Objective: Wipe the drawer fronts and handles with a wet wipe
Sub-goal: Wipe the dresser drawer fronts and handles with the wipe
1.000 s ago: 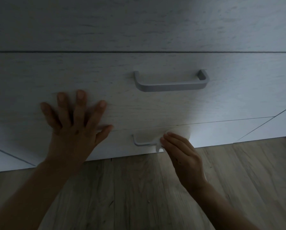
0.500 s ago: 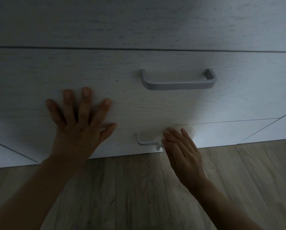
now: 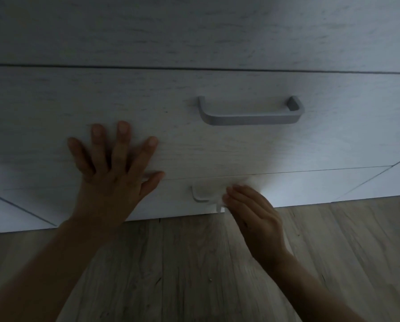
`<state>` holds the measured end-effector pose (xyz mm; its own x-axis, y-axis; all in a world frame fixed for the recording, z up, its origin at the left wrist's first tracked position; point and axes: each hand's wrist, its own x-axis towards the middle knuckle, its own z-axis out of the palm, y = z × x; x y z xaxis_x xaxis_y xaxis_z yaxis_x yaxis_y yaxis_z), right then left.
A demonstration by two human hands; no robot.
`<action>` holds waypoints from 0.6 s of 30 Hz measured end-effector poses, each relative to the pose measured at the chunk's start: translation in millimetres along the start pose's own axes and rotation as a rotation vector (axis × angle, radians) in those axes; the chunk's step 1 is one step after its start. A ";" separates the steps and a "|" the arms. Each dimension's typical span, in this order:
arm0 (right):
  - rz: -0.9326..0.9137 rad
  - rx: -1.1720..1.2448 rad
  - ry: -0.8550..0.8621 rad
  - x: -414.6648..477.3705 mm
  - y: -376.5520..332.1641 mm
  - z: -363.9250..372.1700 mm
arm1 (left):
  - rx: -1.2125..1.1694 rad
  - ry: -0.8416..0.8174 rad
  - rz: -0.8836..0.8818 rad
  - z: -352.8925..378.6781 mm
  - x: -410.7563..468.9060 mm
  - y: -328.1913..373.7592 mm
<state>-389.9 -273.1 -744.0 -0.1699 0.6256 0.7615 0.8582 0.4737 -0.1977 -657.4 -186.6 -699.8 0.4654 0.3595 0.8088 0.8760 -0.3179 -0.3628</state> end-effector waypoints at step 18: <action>0.202 0.103 0.066 25.6 -48.3 46.2 | 0.010 0.000 0.009 -0.5 -0.2 -1.0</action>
<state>-458.0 -251.4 -743.4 0.0356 0.6735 0.7384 0.8171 0.4057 -0.4095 -658.4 -186.8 -699.4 0.4736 0.3568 0.8052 0.8728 -0.3124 -0.3749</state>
